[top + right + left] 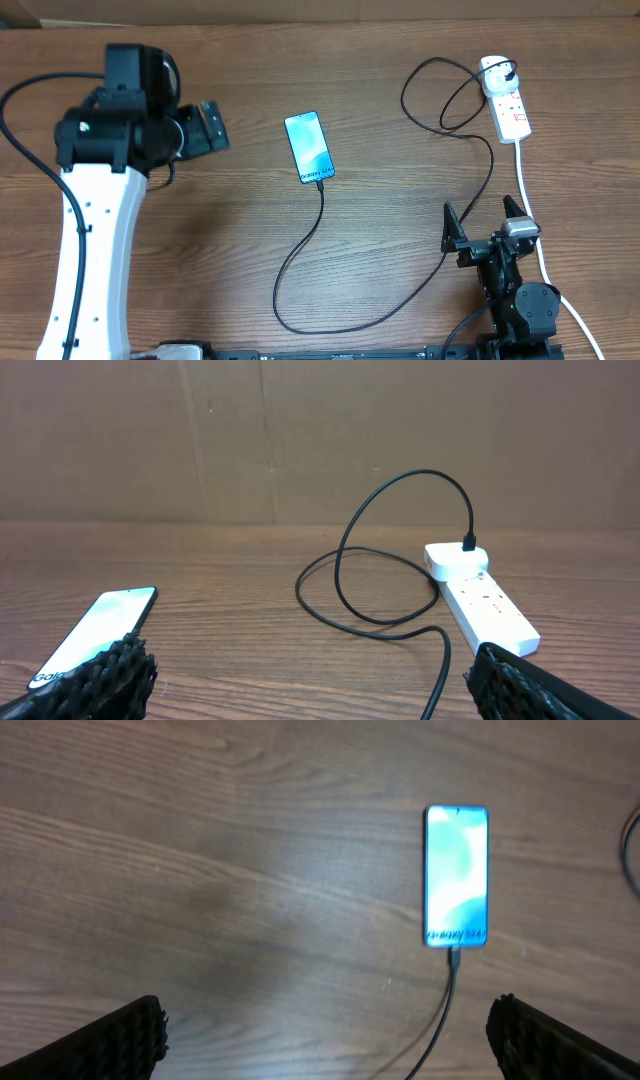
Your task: Plug charger to phone and switch on socket
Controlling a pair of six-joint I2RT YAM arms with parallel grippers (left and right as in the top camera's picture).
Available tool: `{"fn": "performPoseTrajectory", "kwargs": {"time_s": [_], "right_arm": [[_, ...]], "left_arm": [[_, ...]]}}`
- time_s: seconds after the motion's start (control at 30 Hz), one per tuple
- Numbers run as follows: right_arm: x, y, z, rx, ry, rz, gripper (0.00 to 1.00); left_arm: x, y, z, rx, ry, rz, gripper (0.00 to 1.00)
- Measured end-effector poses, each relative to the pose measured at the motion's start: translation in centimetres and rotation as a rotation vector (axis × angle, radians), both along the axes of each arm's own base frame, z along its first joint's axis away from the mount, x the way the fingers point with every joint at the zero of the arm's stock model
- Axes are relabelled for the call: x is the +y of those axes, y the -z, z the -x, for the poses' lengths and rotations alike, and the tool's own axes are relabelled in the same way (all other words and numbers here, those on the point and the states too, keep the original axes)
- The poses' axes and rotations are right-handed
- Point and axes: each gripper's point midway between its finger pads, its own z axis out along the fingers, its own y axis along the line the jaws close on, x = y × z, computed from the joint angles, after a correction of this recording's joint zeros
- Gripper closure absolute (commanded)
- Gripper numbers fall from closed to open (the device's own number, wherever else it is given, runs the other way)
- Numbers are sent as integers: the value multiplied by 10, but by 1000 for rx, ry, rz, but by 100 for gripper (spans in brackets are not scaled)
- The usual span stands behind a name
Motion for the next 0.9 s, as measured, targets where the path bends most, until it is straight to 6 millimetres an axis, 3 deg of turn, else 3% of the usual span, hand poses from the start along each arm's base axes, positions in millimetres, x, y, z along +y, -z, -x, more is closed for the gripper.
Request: {"fn": "performPoseTrajectory", "kwargs": {"time_s": [0.17, 0.47, 0.9], "right_arm": [[0, 0, 0, 1, 0, 0, 0], [0, 0, 0, 0, 0, 0, 0], [0, 0, 0, 0, 0, 0, 0]], "left_arm": [[-1, 12, 14, -46, 26, -25, 1], [-7, 58, 38, -159, 143, -42, 0], [-21, 74, 68, -544, 235, 1, 0]]}}
